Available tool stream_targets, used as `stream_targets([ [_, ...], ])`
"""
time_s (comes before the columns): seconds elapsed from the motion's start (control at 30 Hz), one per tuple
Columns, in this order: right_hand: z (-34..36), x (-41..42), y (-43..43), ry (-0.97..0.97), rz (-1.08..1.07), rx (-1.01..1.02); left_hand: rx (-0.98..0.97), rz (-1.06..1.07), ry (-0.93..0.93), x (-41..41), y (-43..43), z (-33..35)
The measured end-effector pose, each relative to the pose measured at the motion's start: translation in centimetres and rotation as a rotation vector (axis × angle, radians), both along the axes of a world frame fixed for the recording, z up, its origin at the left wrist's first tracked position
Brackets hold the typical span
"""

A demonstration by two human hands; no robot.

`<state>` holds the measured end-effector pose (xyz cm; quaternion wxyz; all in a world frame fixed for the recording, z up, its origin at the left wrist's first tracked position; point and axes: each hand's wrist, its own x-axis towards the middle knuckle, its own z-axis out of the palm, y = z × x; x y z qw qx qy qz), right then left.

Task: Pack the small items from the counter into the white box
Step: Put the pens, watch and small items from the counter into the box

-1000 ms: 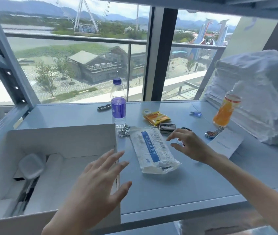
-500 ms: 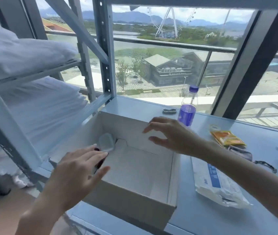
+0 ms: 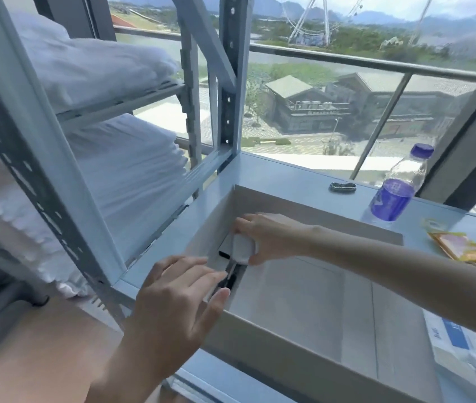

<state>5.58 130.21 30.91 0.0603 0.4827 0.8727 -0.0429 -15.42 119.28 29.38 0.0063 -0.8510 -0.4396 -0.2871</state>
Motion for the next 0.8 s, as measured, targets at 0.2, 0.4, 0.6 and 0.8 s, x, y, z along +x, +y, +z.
stream_targets([
  [0.2,-0.5,0.6,0.2,0.210,-0.041,0.209,0.053,-0.014,-0.028,0.1,0.4,-0.5],
  [0.4,-2.0,0.9,0.7,0.159,0.045,0.289,0.059,-0.022,-0.036,0.1,0.6,-0.7],
  [0.6,-2.3,1.3,0.9,0.122,0.150,0.363,0.041,-0.011,-0.021,0.3,0.6,-0.7],
  [0.8,-2.6,1.8,0.9,0.116,0.114,0.209,0.042,-0.001,-0.017,0.5,0.6,-0.5],
])
